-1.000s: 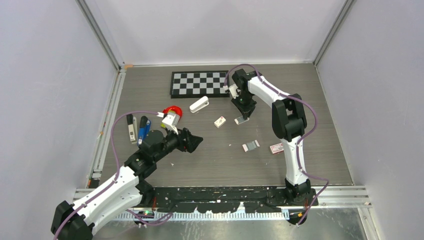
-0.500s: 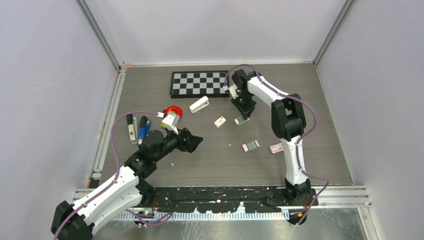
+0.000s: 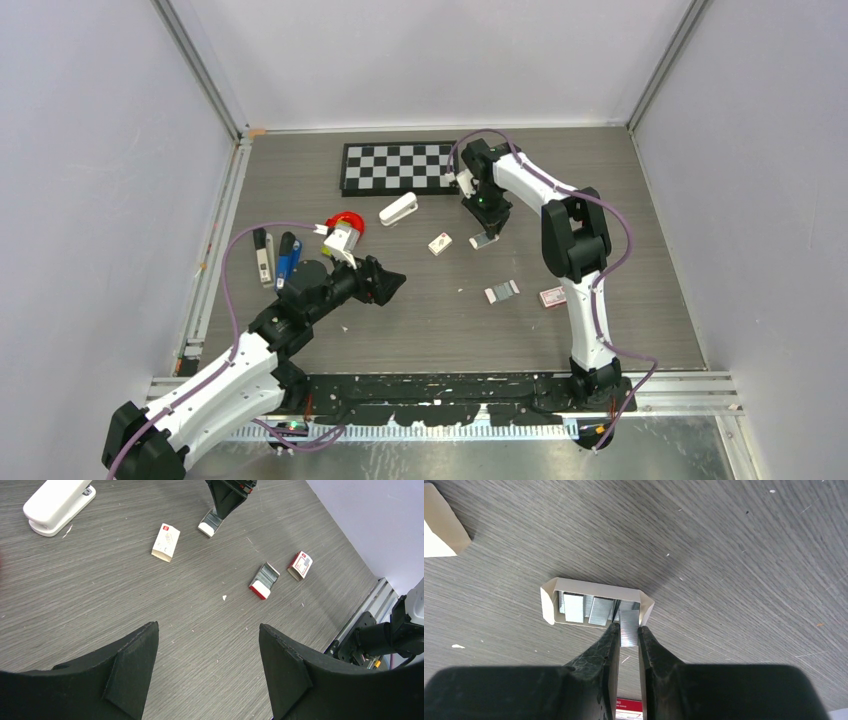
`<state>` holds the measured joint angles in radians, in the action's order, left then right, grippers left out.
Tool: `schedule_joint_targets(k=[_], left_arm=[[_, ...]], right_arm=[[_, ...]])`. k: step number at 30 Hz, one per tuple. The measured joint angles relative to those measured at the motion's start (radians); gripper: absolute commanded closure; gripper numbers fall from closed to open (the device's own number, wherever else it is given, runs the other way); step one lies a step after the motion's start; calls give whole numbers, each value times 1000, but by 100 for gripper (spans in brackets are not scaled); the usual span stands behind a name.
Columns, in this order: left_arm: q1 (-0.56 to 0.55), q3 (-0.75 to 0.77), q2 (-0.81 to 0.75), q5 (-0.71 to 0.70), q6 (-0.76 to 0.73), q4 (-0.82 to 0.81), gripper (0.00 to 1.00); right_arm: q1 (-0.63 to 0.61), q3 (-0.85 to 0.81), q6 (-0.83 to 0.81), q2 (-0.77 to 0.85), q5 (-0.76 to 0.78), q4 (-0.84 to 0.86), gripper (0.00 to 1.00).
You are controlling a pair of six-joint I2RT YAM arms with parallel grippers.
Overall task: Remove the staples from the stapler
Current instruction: Place the staple in the staple box.
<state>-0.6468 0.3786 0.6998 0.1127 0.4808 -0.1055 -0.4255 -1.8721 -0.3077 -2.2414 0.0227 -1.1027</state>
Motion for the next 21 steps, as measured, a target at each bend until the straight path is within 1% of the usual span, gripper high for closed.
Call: schedule_joint_targets(k=[21], left_arm=[[0,0,-7,0,0,0,25]], right_arm=[[-18,-2,0,-6,17,3,75]])
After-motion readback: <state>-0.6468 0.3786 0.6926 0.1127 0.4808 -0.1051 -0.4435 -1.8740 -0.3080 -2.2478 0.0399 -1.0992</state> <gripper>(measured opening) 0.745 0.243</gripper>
